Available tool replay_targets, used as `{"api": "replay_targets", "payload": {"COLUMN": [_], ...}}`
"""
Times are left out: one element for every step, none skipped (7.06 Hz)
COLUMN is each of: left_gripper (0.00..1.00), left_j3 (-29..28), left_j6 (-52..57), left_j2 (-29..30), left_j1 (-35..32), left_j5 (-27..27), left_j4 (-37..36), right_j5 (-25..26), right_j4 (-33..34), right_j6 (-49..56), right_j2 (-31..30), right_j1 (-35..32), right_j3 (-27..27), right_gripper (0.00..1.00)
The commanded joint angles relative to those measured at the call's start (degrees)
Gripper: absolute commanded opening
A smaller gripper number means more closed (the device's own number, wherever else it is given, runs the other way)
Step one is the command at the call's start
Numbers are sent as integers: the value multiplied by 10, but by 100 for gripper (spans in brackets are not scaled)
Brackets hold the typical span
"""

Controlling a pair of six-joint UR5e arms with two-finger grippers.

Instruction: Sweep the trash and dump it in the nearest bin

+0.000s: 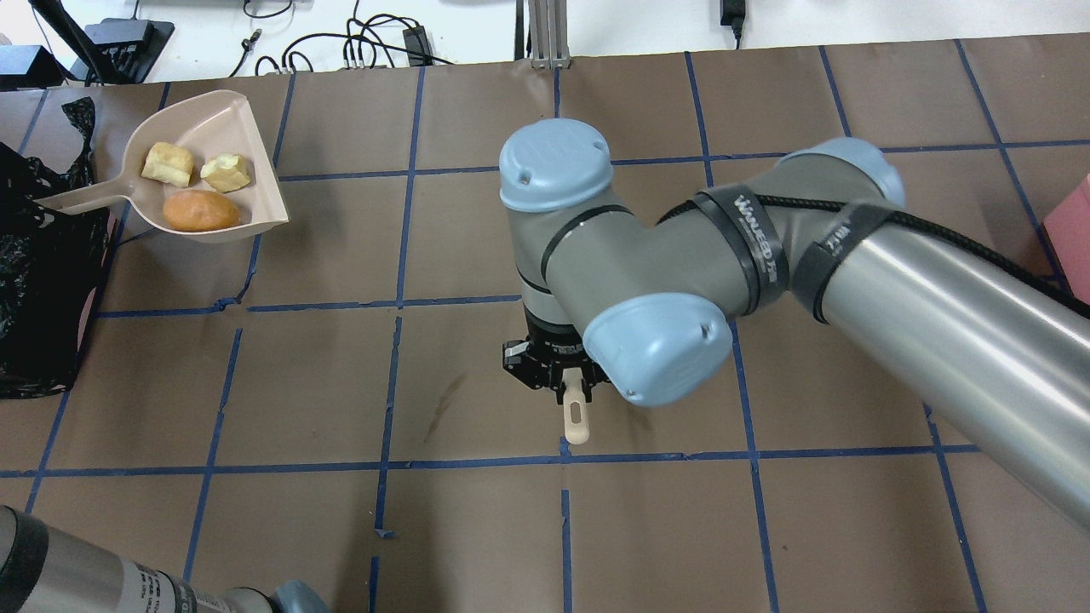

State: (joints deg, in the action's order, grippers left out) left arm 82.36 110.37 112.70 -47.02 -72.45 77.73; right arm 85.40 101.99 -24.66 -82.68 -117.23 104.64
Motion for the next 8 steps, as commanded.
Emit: {"api": "replay_targets", "payload": {"left_gripper": [5, 5, 5, 5, 5, 4, 4, 4], "left_j3": [-3, -9, -25, -52, -86, -116, -137, -142], "left_j6": [18, 23, 34, 45, 55, 68, 73, 77], "left_j2": [-26, -39, -40, -39, -35, -21, -7, 0], "left_j1": [62, 95, 126, 159, 186, 212, 245, 270], "left_j5": [-8, -17, -24, -38, -51, -74, -74, -73], "left_j4": [12, 12, 18, 37, 61, 71, 75, 79], "right_j5": [-2, -1, 7, 7, 8, 8, 9, 10], "right_j4": [100, 131, 150, 170, 184, 183, 183, 183], "right_j6": [-8, -18, -22, -36, -53, -62, -62, -64], "right_j2": [-20, -3, 22, 41, 46, 48, 52, 56], "right_j1": [-18, -36, -39, -42, -43, -47, -55, -58], "right_j3": [78, 81, 80, 81, 81, 82, 83, 83], "right_gripper": [0, 0, 1, 2, 2, 2, 2, 2]}}
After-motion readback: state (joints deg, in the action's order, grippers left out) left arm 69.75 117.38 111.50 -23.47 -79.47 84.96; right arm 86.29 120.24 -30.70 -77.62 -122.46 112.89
